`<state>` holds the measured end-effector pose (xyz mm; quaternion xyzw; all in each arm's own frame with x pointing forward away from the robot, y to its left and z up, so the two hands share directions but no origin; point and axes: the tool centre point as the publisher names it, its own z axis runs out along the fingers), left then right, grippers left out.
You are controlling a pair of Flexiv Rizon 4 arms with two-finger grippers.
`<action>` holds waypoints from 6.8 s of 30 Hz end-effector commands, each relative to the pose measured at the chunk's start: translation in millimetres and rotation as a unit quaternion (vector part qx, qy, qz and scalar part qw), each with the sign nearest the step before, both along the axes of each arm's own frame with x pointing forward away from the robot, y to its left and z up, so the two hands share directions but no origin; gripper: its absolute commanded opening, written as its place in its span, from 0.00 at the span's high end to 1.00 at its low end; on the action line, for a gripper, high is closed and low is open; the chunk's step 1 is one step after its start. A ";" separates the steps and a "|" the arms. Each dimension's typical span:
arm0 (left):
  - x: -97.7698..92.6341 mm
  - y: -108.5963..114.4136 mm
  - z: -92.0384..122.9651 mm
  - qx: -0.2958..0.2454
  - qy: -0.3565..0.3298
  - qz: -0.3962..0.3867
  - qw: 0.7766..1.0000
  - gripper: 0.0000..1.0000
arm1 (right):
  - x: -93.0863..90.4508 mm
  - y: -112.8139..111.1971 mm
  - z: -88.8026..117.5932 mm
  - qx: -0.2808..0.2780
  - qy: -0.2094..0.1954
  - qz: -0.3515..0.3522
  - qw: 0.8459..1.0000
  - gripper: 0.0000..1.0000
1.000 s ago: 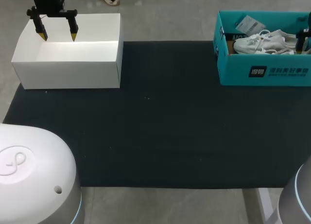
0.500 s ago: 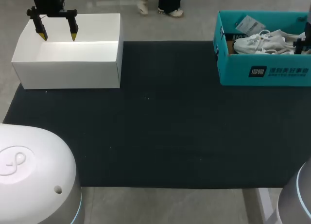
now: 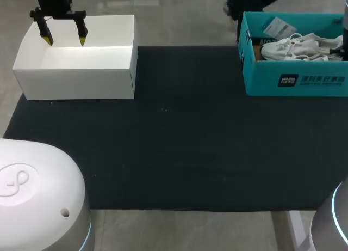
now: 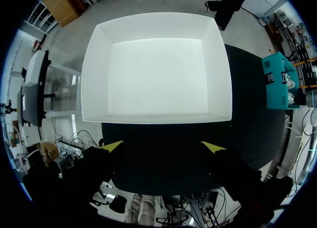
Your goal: Take the shoe out of the shoebox, open the shoe tongue, remove and reinsert the insole, then place the shoe into the shoebox
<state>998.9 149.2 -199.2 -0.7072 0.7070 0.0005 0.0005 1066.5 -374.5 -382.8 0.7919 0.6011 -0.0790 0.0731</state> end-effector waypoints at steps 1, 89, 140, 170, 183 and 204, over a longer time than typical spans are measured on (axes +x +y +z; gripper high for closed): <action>0.4 0.3 -0.4 0.000 0.000 0.000 1.000 0.00 | 1.5 1.9 4.9 -0.012 0.002 -0.008 1.000 1.00; 0.4 0.3 -0.4 0.000 0.000 0.000 1.000 0.00 | -160.5 215.8 274.2 -0.063 -0.080 -0.098 0.990 1.00; 0.4 0.3 -0.4 0.000 0.000 0.000 1.000 0.00 | -283.3 410.0 70.6 -0.029 -0.015 -0.019 0.999 1.00; 0.4 0.3 -0.4 0.000 0.000 0.000 1.000 0.00 | -291.0 392.5 5.4 -0.021 0.018 -0.019 0.999 0.00; 0.4 0.3 -0.4 0.000 0.000 0.000 1.000 0.00 | -284.3 400.9 105.9 0.159 -0.104 0.292 0.938 0.00; 0.4 0.3 -0.4 0.000 0.000 0.000 1.000 0.00 | -288.2 398.1 130.2 0.306 -0.167 0.634 0.691 0.00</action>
